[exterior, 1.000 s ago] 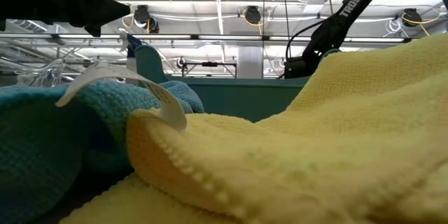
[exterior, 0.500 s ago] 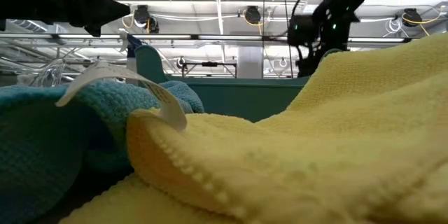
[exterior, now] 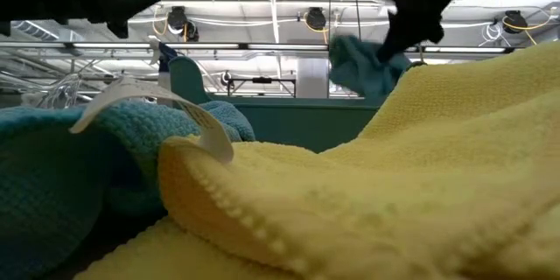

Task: Sort microfiber towel by color & place in baskets
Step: Put the top blue microfiber towel into the blue bin

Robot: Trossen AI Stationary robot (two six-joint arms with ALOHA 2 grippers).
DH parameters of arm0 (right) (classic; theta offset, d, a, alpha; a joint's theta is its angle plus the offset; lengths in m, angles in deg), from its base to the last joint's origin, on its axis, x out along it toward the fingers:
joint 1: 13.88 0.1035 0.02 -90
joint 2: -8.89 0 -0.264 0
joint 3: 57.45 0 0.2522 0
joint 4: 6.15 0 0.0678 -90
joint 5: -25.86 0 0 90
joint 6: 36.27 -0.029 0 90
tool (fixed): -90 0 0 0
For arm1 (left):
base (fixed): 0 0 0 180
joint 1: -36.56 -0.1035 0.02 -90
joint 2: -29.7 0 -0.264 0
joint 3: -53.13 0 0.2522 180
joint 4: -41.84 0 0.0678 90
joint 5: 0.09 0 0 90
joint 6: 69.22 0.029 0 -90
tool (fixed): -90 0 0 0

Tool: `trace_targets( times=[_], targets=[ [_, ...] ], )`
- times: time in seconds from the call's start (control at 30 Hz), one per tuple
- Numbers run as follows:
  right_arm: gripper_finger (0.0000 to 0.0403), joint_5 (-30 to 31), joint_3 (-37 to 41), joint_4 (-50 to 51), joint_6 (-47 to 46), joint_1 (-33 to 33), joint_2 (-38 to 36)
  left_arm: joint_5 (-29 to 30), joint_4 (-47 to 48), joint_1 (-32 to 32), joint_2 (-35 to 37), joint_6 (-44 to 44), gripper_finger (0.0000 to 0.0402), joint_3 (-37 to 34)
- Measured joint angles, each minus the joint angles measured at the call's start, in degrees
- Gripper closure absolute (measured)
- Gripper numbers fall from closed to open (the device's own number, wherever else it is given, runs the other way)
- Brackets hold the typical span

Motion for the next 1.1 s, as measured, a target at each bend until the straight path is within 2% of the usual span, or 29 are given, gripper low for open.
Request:
trace_targets(
  times=[0.17, 0.27, 0.43, 0.67, 0.87, 1.0, 1.1],
  targets=[
    [0.04, 1.66, -0.03, -4.86, 1.81, 9.46, 0.21, -6.85, -8.0, 0.09, -2.01, -6.61, 0.0369, 0.0],
    [0.04, 4.67, -0.04, -6.71, 0.9, 14.86, 1.18, -10.29, -13.23, 1.33, -4.52, -10.94, 0.0369, 0.0],
    [0.04, 10.11, -0.07, -15.82, 1.2, 22.35, 3.65, -10.55, -19.49, 6.2, -10.61, -13.62, 0.0369, 0.0],
    [0.04, 11.11, -0.46, -33.89, 10.43, 26.56, 12.39, -6.44, -24.01, 15.8, -22.05, -13.58, 0.0369, 4.48],
    [0.0399, 10.91, -5.41, -33.88, 11.76, 27.75, 21.35, 2.54, -23.72, 23.75, -34.09, -7.46, 0.0369, 11.92],
    [0.0399, 10.65, -10.29, -31.6, 11.78, 27.99, 26.26, 9.74, -23.5, 25.81, -40.37, -4.31, 0.0369, 15.94],
    [0.0399, 8.77, -13.97, -31.25, 11.79, 28.03, 29.83, 10.88, -23.59, 26.05, -43.93, -4.47, 0.0369, 17.93]
  ],
)
